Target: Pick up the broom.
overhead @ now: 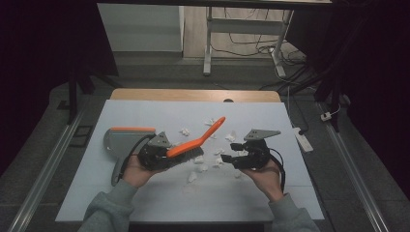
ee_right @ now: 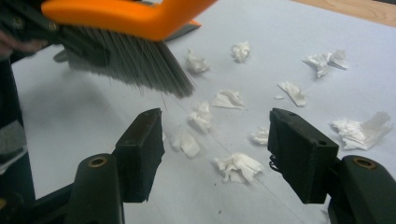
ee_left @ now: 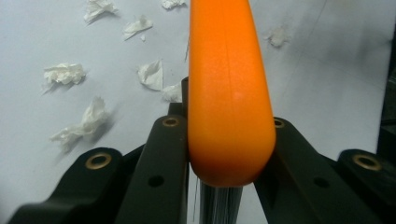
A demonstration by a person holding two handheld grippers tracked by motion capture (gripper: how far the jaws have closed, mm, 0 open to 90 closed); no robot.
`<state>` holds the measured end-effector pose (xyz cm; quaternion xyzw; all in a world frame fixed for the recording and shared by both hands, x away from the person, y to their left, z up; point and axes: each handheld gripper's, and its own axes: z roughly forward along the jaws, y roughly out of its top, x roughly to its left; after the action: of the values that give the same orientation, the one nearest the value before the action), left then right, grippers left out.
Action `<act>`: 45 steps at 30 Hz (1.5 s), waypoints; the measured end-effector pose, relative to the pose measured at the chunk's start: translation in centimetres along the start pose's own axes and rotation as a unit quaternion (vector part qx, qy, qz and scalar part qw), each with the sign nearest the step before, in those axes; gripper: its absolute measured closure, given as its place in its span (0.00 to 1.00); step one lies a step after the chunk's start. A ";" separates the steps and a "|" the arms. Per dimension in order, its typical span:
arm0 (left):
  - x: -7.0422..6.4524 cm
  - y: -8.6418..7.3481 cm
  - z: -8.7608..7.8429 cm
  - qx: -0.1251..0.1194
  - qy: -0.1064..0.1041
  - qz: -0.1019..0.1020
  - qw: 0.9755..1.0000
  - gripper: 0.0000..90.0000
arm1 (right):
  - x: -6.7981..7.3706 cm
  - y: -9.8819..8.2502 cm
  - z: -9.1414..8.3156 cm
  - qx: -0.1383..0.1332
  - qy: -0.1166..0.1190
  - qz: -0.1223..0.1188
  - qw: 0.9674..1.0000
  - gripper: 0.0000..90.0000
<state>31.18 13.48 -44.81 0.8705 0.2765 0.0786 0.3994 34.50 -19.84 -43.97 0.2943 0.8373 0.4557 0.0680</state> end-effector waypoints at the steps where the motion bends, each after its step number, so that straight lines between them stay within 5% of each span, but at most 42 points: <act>1: 0.0 0.0 -0.2 0.002 -0.003 0.002 1.000 0.88 | 0.0 -0.1 -0.1 0.000 0.004 -0.002 1.000 0.40; 11: -0.6 0.2 -1.2 0.050 -0.014 0.037 0.998 0.88 | 1.4 0.1 -1.2 0.004 -0.002 -0.038 0.999 0.40; 16: -0.6 1.2 -1.3 0.102 -0.022 0.058 0.993 0.88 | 2.9 1.0 -1.4 0.003 0.008 -0.068 0.998 0.40; 24: -1.0 2.2 0.4 0.133 -0.046 0.069 0.988 0.88 | 4.3 2.3 -1.1 0.004 0.031 -0.099 0.995 0.40; 33: -1.8 3.3 2.6 0.167 -0.079 0.096 0.978 0.88 | 4.8 3.1 1.9 0.070 0.085 -0.143 0.984 0.39; 39: -2.7 4.0 2.9 0.173 -0.090 0.115 0.974 0.88 | 4.7 2.8 3.5 0.116 0.079 -0.165 0.976 0.40; 45: -3.1 4.4 3.1 0.176 -0.098 0.127 0.971 0.88 | 4.7 2.4 4.2 0.149 0.097 -0.186 0.966 0.57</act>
<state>31.59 7.42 -43.38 0.9587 0.1329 -0.0066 0.2514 33.33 -13.24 -43.67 0.0950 0.9382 0.3319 0.0255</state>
